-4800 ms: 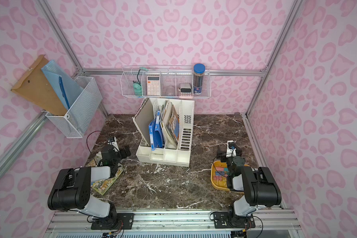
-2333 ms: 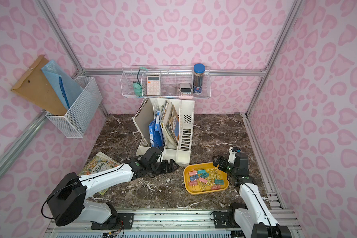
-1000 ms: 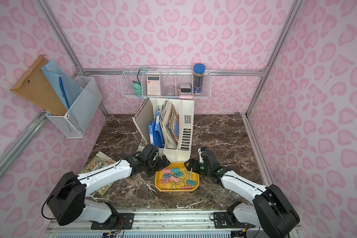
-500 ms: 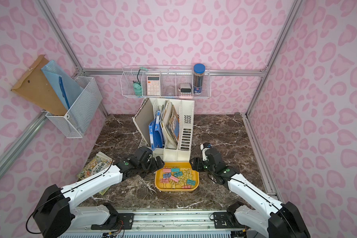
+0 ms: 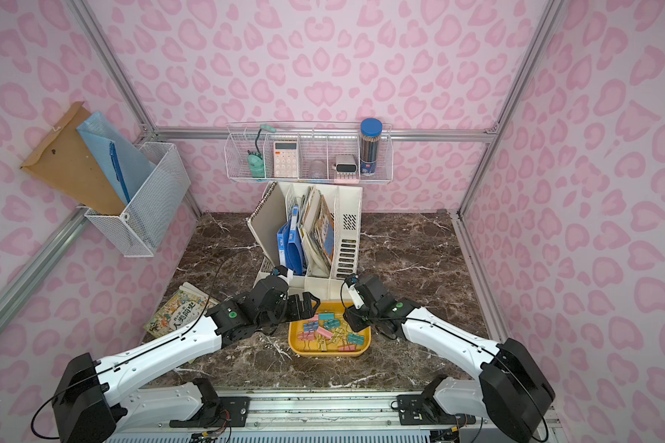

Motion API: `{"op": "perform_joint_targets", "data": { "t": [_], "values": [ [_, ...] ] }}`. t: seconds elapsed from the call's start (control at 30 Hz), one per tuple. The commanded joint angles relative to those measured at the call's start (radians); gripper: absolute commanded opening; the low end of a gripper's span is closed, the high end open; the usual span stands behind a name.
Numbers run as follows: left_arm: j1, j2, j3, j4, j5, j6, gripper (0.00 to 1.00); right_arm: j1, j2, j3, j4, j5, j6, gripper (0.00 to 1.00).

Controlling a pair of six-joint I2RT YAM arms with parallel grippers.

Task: Take out the binder clips from the storage box
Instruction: Move the storage box to the center of the board, then pick up the binder clip from the storage box.

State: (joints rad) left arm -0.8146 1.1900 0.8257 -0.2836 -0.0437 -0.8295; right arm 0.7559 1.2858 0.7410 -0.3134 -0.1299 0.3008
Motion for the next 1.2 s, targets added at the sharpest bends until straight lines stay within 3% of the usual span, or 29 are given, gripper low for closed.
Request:
{"op": "perform_joint_targets", "data": {
  "t": [0.0,0.3,0.43,0.8,1.17],
  "values": [
    [-0.005,0.002,-0.002,0.042,-0.016,0.029,1.00,0.002,0.045,0.031,-0.043,-0.019,-0.060,0.36],
    [-0.006,0.008,0.008,0.021,-0.036,0.033,0.99,0.001,0.113,0.057,-0.079,-0.051,-0.128,0.32],
    [-0.006,0.016,0.018,0.009,-0.045,0.033,1.00,0.002,0.134,0.077,-0.102,-0.068,-0.146,0.25],
    [-0.006,0.034,0.027,-0.005,-0.050,0.032,0.99,0.003,0.118,0.102,-0.158,-0.068,-0.173,0.08],
    [-0.006,0.029,0.026,-0.012,-0.052,0.035,1.00,0.011,0.074,0.134,-0.200,-0.070,-0.166,0.01]
  ]
}}
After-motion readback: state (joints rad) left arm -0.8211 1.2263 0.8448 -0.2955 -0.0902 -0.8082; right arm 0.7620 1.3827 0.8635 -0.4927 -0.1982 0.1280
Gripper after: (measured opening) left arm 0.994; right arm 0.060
